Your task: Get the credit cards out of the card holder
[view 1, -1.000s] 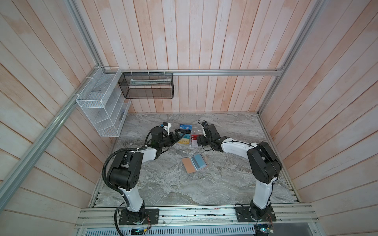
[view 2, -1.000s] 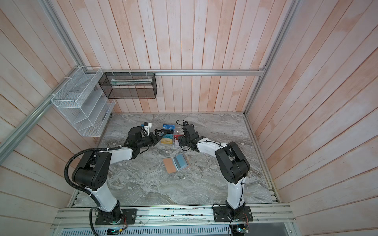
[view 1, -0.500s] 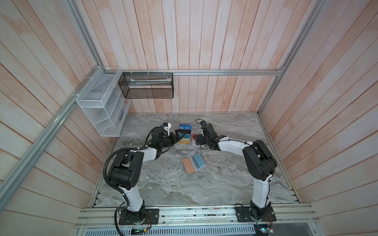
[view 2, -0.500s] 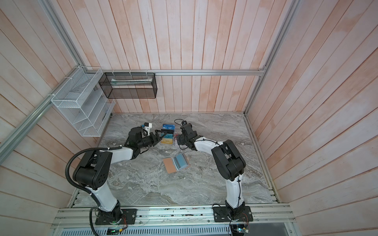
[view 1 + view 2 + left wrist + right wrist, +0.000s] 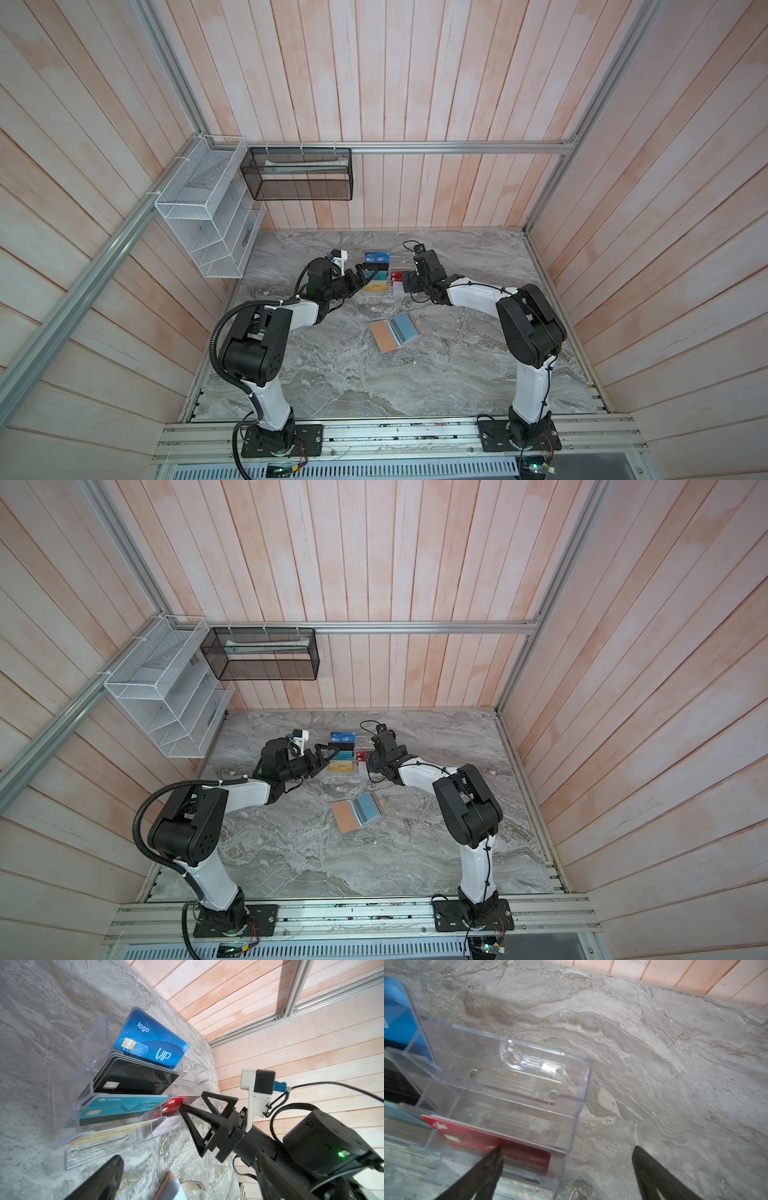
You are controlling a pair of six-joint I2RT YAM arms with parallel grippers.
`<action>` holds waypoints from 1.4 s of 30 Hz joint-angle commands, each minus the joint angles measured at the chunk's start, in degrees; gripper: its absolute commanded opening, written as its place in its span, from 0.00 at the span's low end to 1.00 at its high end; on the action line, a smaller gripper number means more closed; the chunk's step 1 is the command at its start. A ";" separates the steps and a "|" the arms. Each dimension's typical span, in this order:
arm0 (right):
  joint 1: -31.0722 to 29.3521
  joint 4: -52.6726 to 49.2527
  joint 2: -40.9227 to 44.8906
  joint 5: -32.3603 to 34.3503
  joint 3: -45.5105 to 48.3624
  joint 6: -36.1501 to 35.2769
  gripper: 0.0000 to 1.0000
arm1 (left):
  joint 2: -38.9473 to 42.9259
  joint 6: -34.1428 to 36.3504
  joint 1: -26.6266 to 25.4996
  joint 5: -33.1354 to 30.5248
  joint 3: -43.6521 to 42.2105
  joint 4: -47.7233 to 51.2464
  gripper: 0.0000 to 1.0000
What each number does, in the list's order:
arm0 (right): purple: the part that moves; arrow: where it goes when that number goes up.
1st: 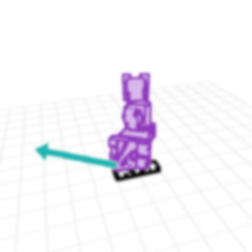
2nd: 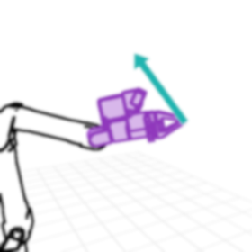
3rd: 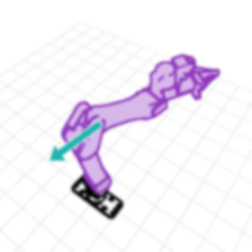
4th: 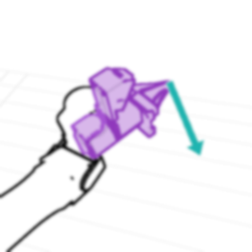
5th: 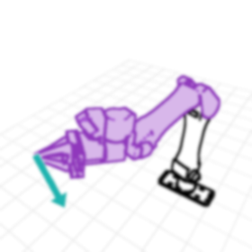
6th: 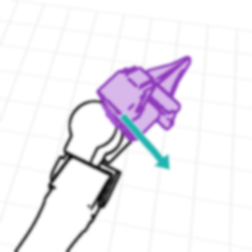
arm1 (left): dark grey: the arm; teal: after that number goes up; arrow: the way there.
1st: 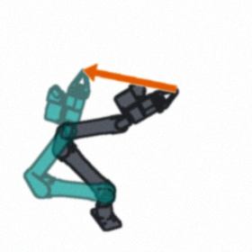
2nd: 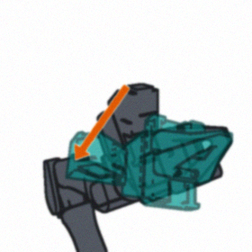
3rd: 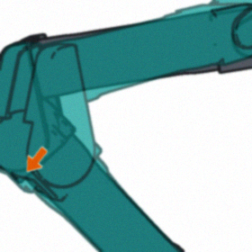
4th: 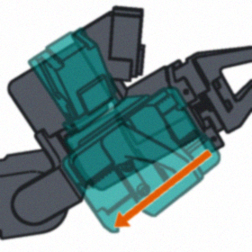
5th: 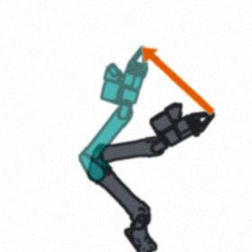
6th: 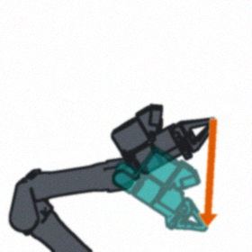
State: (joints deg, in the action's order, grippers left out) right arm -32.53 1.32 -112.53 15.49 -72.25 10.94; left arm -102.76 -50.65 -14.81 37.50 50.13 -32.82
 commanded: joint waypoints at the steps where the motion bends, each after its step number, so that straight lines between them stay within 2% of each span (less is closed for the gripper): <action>1: 1.04 0.08 2.26 1.43 1.45 0.24 0.98 | -0.97 0.07 -0.36 0.65 -0.38 -1.28 1.00; 10: 1.51 0.59 4.21 -0.94 2.08 -0.68 0.98 | -1.13 0.03 -0.33 0.65 0.11 -1.12 1.00; 21: 1.03 -1.18 15.74 -5.68 7.69 1.57 0.98 | 6.72 1.48 -2.14 -2.96 -2.84 3.34 1.00; 27: 0.30 -0.75 25.33 -16.46 17.51 6.00 0.98 | 13.40 -1.10 -4.08 -2.60 -7.86 4.69 1.00; 32: -2.01 2.51 34.82 -23.88 28.74 9.58 0.98 | 16.98 -6.71 -8.97 -2.84 -13.71 1.28 1.00; 36: -2.69 6.93 40.21 -29.48 36.64 14.03 0.98 | 16.74 -13.69 -11.80 -3.31 -18.61 -6.21 1.00; 42: -5.81 13.86 42.75 -32.75 43.61 17.83 0.98 | 13.28 -17.45 -16.12 -3.95 -19.22 -9.88 1.00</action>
State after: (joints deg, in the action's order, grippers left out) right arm -36.86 9.93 -70.43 -13.56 -29.98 25.63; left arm -87.94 -64.51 -29.54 34.46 31.38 -37.15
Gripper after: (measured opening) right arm 0.980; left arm 0.999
